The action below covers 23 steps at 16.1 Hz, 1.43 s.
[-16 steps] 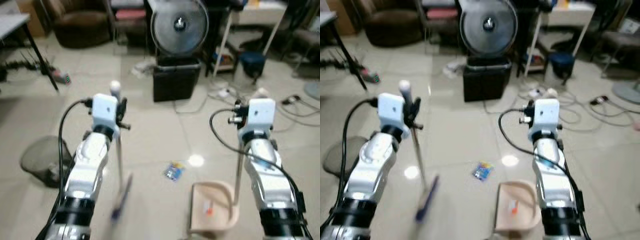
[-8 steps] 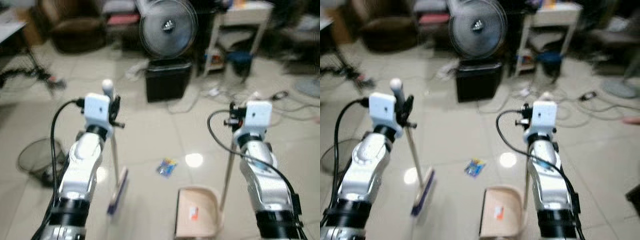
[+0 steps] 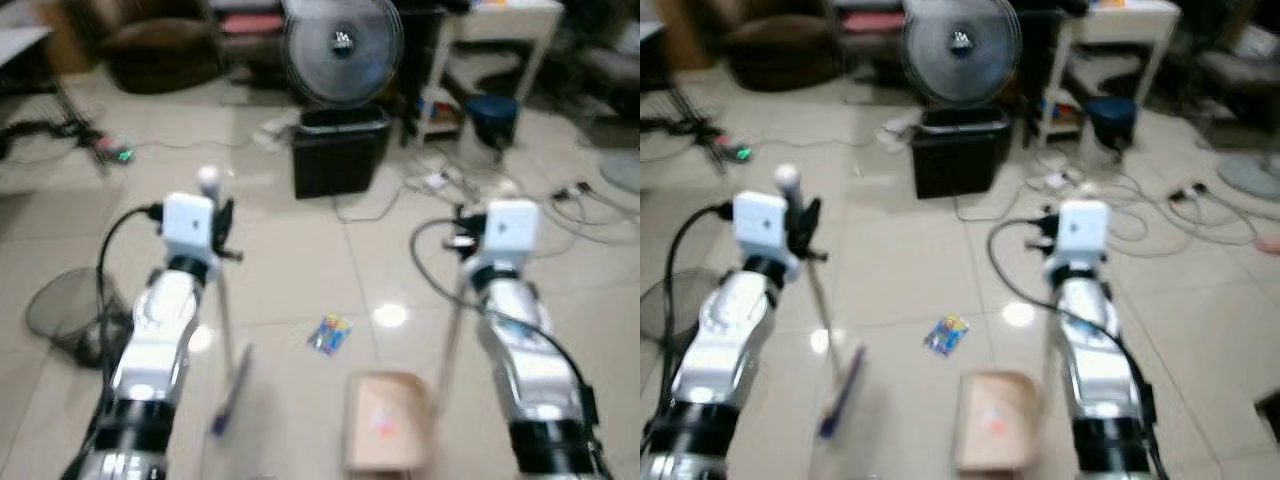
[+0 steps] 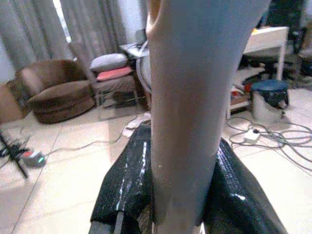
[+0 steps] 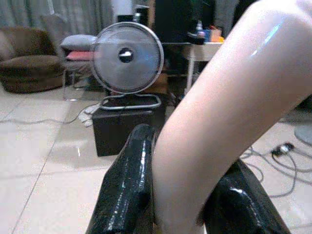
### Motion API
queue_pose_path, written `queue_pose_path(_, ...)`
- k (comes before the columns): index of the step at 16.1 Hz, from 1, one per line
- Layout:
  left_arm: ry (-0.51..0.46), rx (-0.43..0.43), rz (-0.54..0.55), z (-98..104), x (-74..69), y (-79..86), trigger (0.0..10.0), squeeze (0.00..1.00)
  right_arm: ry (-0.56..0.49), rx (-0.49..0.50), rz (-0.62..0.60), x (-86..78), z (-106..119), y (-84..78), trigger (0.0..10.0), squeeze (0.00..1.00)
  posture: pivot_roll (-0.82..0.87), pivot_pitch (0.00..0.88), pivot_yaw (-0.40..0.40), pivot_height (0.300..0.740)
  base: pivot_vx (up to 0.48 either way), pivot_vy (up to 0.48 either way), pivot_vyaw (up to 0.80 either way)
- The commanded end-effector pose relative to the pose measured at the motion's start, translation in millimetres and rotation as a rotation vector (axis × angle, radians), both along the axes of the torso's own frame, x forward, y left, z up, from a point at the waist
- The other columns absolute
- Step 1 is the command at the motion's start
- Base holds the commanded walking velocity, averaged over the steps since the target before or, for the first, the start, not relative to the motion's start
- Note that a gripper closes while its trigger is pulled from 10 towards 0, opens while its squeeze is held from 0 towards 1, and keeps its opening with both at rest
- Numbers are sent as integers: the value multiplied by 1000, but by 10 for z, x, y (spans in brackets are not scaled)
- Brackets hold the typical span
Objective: Sweep floor
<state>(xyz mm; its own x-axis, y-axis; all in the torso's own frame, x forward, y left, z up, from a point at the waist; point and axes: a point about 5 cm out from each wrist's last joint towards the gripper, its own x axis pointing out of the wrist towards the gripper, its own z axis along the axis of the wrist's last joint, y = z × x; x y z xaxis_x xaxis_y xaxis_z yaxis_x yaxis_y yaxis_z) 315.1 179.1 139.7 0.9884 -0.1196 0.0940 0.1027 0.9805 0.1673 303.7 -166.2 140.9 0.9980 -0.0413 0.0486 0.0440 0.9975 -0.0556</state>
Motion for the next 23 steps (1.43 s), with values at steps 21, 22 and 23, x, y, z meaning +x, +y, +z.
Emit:
queue_pose_path(21,-24,-45,15,11,75,-49,10000,0,-50,-162,-59,34,40,-133,10000,0,-91,0,33,740,418,0,71)
queue_pose_path(22,-24,-45,15,11,76,-48,10000,0,-50,-165,-60,35,39,-133,10000,0,-91,0,33,740,420,0,800)
queue_pose_path(23,-25,-42,13,11,80,-49,10000,0,-54,-124,-86,28,26,-156,10000,0,-91,0,33,740,420,0,0)
